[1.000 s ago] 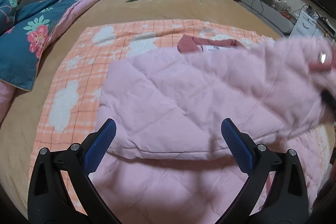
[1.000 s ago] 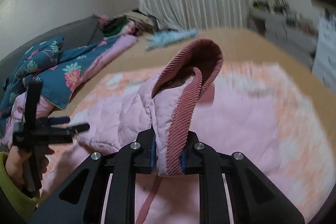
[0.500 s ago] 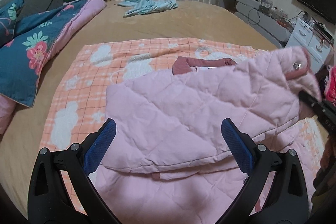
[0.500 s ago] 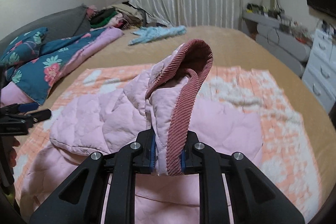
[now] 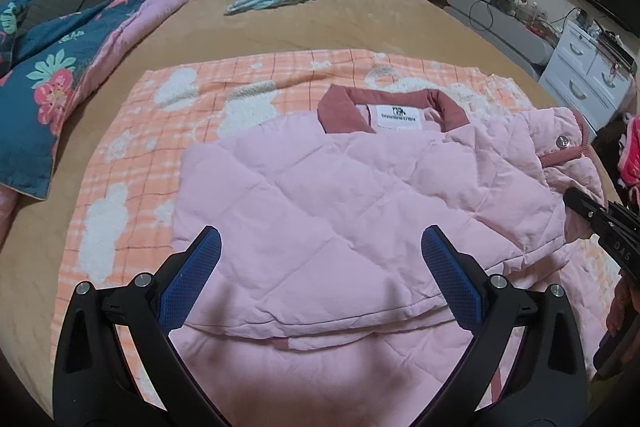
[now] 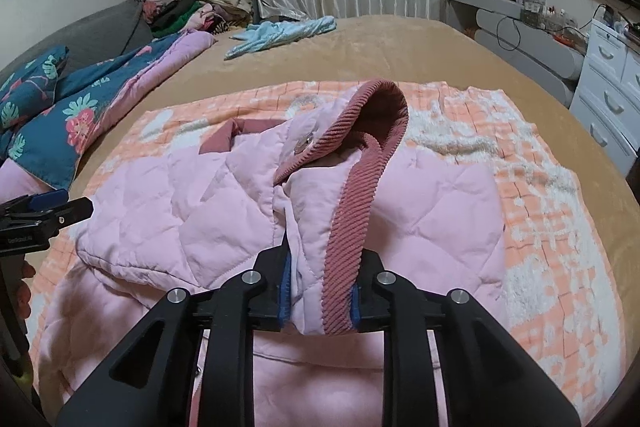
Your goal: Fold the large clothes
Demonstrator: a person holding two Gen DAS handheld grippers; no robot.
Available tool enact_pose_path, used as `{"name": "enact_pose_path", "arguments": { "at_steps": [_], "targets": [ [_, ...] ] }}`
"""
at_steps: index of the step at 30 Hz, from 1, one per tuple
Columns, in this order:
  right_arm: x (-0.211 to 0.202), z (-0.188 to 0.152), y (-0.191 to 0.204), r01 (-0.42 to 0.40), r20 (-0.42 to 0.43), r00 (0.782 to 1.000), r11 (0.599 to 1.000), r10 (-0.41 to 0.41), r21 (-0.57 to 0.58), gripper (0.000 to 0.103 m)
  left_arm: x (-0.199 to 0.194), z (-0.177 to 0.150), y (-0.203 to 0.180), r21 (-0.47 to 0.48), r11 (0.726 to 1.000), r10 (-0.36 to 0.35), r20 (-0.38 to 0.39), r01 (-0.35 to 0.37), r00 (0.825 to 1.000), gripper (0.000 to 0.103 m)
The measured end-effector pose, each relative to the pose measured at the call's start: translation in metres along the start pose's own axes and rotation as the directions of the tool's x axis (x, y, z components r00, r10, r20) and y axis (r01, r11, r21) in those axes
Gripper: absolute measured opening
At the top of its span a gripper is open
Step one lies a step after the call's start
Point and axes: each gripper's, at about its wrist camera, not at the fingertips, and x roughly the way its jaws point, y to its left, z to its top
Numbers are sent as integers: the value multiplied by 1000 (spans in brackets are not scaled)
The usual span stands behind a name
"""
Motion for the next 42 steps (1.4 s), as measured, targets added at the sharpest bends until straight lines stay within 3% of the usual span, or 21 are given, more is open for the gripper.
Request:
{"name": "enact_pose_path", "arguments": {
  "at_steps": [4,20,22,32,37,42],
  "targets": [
    [1,-4,-2,20,-24,1000,1000,-20,-10,30,7,-3,-4,7,1000,-9,-18,9,1000,94],
    [2,-18,-6,16,-65,998,999,-19,-45,49,27,-6,-16,1,998,-57,-53,57,997,94],
    [0,-19,-7,19,-57,998,999,-21,-40,59,32,-7,-16,0,998,-58,-66,58,996,94],
    [-19,-6,-14,59,12,998,997,-59,-41,71,56,-17,-5,-7,999,-40,-121,40,992,94],
    [-8,1,4,32,-11,999,996,-33,-86,73,64,-21,8,-31,999,-33,-134,29,990,94],
    [13,7,32,37,-34,999,988,-42,-147,83,70,-25,11,-32,999,-44,-140,39,989,95]
  ]
}}
